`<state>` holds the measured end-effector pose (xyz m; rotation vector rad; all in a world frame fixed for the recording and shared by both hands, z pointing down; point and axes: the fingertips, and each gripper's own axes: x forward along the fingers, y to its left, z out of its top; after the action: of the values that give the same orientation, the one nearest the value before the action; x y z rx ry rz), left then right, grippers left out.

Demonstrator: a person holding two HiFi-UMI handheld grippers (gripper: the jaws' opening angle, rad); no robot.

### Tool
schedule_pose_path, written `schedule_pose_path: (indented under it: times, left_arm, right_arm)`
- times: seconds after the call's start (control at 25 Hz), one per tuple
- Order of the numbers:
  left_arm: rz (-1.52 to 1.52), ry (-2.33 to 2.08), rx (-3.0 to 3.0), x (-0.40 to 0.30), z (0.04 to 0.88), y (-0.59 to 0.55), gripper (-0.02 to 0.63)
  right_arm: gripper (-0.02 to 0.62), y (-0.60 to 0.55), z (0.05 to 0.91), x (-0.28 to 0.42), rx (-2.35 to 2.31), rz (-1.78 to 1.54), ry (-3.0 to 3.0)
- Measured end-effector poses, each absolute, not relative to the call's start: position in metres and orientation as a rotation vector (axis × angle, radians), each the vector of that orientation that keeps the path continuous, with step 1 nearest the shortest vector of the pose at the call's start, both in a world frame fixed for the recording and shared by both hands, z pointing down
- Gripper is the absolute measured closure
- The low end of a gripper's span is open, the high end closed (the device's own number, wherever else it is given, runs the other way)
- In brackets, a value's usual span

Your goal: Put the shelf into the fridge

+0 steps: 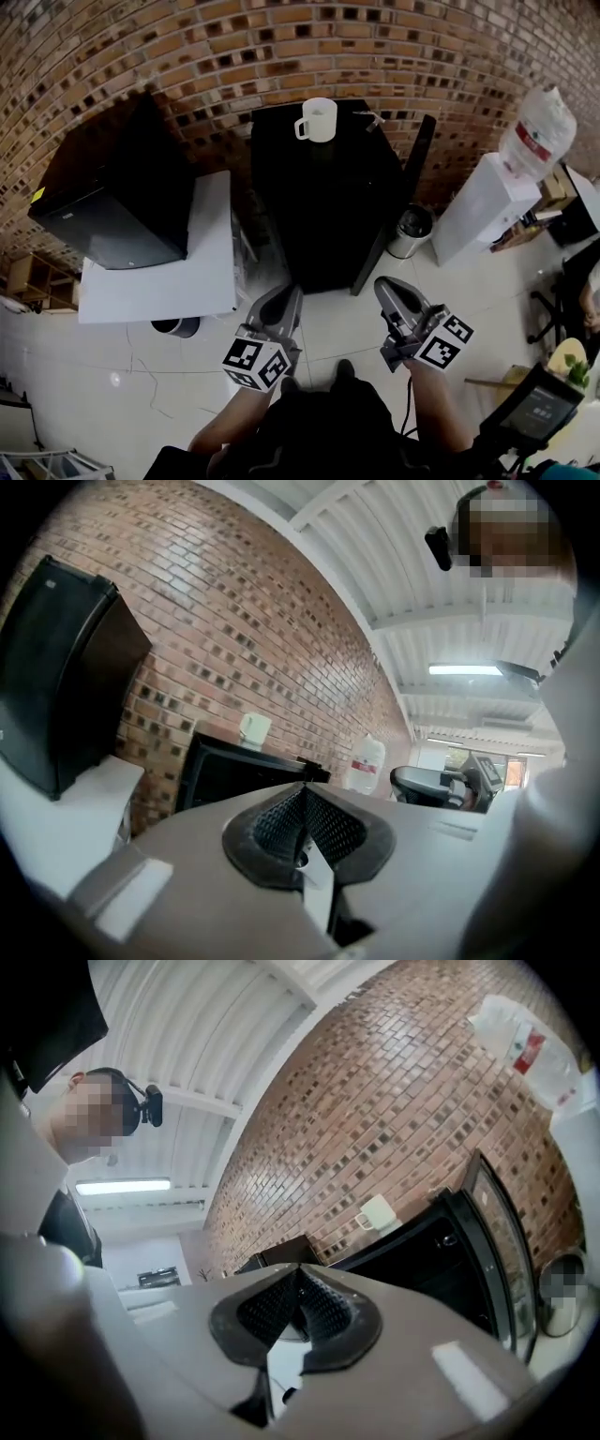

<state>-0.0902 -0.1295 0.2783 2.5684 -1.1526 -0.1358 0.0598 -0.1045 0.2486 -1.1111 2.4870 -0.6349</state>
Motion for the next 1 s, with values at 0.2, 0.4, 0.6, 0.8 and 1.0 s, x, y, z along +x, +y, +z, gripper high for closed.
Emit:
schedule_pose_path:
  times: [0.2,0.4,0.6,0.8,1.0]
  left_arm:
    - [-0.189,-1.04,2.642,-0.114,0.261,-0.114,0.595]
    - [-0.218,-0.926,2.656,-0.127,0.262,-0.11,0.595]
    - [-0.177,-0.904,2.655,-0.125,0.263,-0.103,0.595]
    - [-0.155,-0.94,2.67,-0.11,0.249,-0.09,0.595]
    - [-0.16,-0.921,2.704,-0.086,0.226,-0.08,0.595]
  right_arm:
    - [0.589,-0.085,0.228,0.044,-1.254,-0.545,2.501]
    - [0.589,-0.068,0.226,0.038,-1.384,-0.521,2.479]
    - [0.589,-0.056,0.221,0.047,-1.461,-0.456,2.48]
    - [0.589,-0.053,0.214,0.074,-1.498,-0.403,2.504]
    - [0.589,-0.046,0.201,0.108,-1.562,-0.344,2.52]
